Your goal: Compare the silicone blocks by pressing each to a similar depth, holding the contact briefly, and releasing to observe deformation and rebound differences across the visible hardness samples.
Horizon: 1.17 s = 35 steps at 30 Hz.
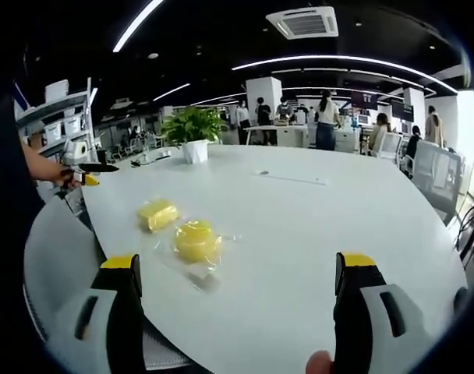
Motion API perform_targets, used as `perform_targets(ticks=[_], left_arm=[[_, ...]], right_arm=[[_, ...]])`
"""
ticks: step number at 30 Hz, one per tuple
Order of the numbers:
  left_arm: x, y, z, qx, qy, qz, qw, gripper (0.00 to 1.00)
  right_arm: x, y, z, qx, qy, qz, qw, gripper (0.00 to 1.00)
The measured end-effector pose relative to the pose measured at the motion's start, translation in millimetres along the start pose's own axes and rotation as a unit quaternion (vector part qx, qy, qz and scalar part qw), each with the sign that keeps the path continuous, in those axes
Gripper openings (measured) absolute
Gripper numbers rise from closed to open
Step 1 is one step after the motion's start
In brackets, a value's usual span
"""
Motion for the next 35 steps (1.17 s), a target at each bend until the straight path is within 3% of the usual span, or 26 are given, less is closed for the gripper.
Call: perform_targets(ticks=[10, 17, 29, 35], left_arm=[[-13, 12.1, 5.9, -0.02, -0.016, 0.0, 0.9997, 1.0], [-14, 16.4, -0.7, -0.039, -0.011, 0.0, 0.9992, 1.0], [-21, -6.0, 22.7, -0.067, -0.014, -0.02, 0.9974, 1.0], [-28, -5.1, 30.9, -0.069, -0.017, -0.028, 0.9971, 1.0]], right_arm=[[3, -2, -8.0, 0.005, 0.006, -0.008, 0.9999, 0.97], [2, -3, -12.3, -0.001, 0.007, -0.014, 0.9999, 0.97], [4, -4, 0.8, -0.004, -0.013, -0.027, 0.9995, 0.97], [6, -8, 7.4, -0.001, -0.019, -0.035, 0.9992, 0.97]])
Point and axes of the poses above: the point that each gripper's makers call its tool centre point, and the gripper's own axes: x roughly forward along the fingers, y roughly to its right, z roughly out of its underside, the point moved 2 cm from there along -x, roughly backward along the fingers, and after that the axes turned 8 degrees about x, right-handed, at the moved point
